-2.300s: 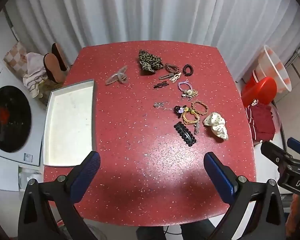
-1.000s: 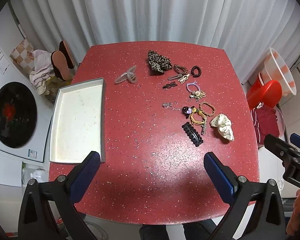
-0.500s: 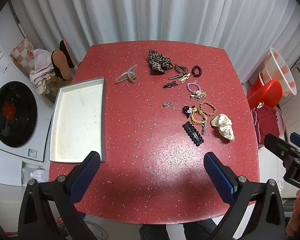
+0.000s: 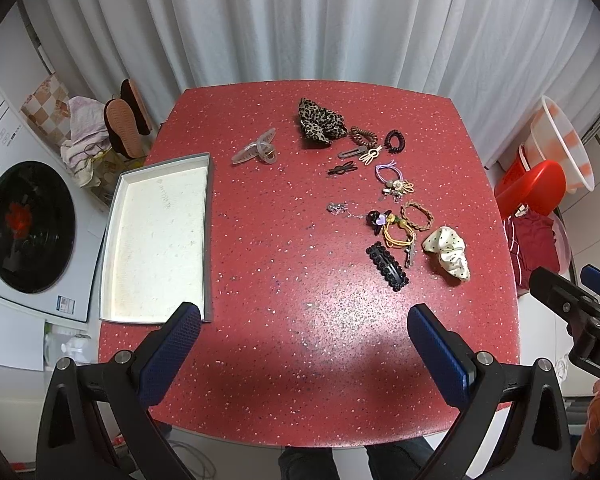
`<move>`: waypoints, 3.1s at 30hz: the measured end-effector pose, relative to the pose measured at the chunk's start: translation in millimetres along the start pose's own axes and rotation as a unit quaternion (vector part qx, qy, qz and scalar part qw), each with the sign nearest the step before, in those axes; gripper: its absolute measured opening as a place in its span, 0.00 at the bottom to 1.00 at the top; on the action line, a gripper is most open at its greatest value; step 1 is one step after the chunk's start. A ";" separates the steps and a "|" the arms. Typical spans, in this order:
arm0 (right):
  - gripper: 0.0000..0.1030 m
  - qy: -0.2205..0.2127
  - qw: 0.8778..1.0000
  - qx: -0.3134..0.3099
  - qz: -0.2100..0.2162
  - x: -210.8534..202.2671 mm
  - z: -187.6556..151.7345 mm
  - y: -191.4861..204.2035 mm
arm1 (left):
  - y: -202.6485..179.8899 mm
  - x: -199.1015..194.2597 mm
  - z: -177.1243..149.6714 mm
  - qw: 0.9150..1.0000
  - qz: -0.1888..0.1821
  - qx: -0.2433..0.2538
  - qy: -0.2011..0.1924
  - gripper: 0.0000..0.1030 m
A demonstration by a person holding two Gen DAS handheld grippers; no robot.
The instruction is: Organize jewelry
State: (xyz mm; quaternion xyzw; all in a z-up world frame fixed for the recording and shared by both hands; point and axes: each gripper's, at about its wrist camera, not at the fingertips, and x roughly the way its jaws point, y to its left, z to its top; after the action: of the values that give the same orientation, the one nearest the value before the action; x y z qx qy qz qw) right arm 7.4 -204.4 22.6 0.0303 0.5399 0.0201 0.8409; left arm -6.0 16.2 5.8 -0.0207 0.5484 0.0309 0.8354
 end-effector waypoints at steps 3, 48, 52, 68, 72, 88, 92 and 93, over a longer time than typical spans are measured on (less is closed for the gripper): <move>1.00 0.000 1.000 0.000 0.001 -0.6 0.7 0.9 | 0.4 0.2 -0.1 1.000 0.000 0.000 0.000 1.00; 1.00 0.003 1.000 -0.001 0.003 0.0 1.1 3.7 | 3.7 1.8 -1.6 1.000 0.000 -0.001 0.002 1.00; 1.00 0.003 1.000 -0.001 0.003 0.5 1.2 3.9 | 3.6 1.9 -1.6 1.000 0.000 -0.001 0.002 1.00; 1.00 0.016 1.000 0.000 0.009 12.8 -1.6 5.7 | 10.5 16.8 -3.4 1.000 -0.003 -0.003 0.017 1.00; 1.00 0.031 0.999 0.009 0.013 24.8 -1.0 -1.2 | 11.4 27.5 -1.7 1.000 -0.001 0.000 0.026 1.00; 1.00 0.082 0.996 0.037 0.007 105.8 -2.7 -38.8 | -1.9 113.9 13.6 0.998 -0.010 -0.004 0.070 1.00; 1.00 0.099 0.994 0.042 0.028 130.6 -1.1 -46.6 | -7.0 141.5 21.2 0.997 -0.017 -0.005 0.072 1.00; 1.00 0.103 0.993 0.043 0.029 138.0 -0.9 -48.8 | -7.5 148.9 22.8 0.997 -0.019 -0.008 0.073 1.00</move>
State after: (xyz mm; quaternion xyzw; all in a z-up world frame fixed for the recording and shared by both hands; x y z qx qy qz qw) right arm 64.1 -243.8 -106.4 0.0797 0.6231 0.0240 0.7777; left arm 74.5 14.6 -121.7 -0.0398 0.6068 0.0174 0.7937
